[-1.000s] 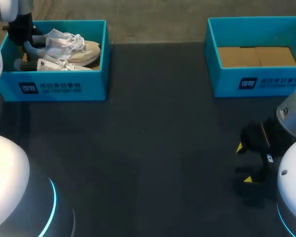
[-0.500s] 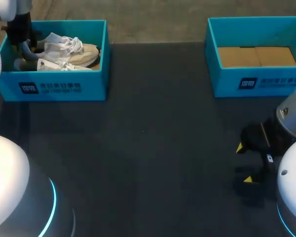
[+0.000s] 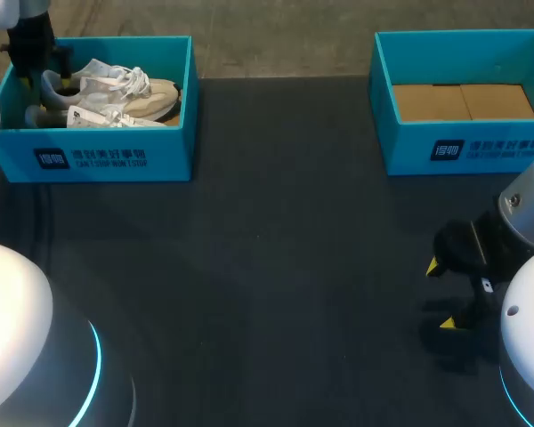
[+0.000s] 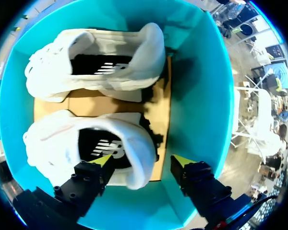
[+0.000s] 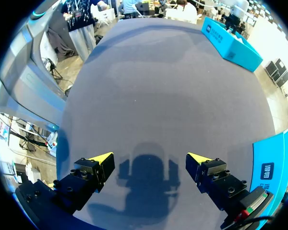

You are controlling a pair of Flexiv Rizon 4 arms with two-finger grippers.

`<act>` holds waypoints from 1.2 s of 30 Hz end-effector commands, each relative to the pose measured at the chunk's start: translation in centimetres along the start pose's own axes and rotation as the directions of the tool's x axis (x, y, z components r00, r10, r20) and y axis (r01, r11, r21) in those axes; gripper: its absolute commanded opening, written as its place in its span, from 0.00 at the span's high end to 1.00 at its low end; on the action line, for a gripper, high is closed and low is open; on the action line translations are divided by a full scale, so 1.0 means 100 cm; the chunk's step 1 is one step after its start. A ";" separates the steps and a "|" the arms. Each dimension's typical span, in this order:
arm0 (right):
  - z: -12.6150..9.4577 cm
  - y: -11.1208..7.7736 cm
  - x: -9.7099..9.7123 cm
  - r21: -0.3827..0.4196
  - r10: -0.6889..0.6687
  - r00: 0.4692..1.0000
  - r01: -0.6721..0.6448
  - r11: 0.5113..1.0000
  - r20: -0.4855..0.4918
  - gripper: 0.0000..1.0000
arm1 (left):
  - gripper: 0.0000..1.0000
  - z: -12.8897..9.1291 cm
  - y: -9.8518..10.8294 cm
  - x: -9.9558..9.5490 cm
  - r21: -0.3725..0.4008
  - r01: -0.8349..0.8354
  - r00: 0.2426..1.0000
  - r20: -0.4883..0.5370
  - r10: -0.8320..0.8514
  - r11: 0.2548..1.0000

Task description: Take the shoe out of the shoebox, open the shoe tongue, remove and reinsert the insole, then place the shoe into the shoebox

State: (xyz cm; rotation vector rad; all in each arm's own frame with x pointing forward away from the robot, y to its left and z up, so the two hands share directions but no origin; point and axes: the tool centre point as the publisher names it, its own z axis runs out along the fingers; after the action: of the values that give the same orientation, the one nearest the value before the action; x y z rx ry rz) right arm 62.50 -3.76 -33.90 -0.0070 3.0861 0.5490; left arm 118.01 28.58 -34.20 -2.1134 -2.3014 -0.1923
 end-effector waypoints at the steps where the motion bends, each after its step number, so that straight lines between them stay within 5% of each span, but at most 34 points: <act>1: 0.000 0.001 0.002 0.005 0.001 1.000 -0.001 1.000 0.004 0.00 | 0.07 -0.018 -0.004 0.005 -0.009 -0.009 0.999 0.034 0.009 1.000; 2: 0.000 0.001 0.002 0.005 0.001 1.000 -0.001 1.000 0.004 0.00 | 0.00 -0.021 -0.004 0.005 -0.011 -0.010 0.999 0.040 0.010 1.000; 18: 0.000 0.001 0.002 0.005 0.001 1.000 -0.001 1.000 0.004 0.00 | 0.00 -0.084 -0.024 0.011 -0.047 -0.013 0.993 0.115 0.018 0.999; 36: 0.000 0.001 0.002 0.005 0.001 1.000 -0.001 1.000 0.004 0.00 | 0.00 -0.090 -0.087 0.016 -0.002 -0.046 0.991 0.125 0.046 0.999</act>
State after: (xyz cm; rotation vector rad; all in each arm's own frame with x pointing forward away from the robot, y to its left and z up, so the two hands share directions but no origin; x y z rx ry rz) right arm 62.51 -3.75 -33.90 -0.0070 3.0862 0.5490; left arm 110.34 28.81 -25.97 -2.2184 -2.2991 -0.0058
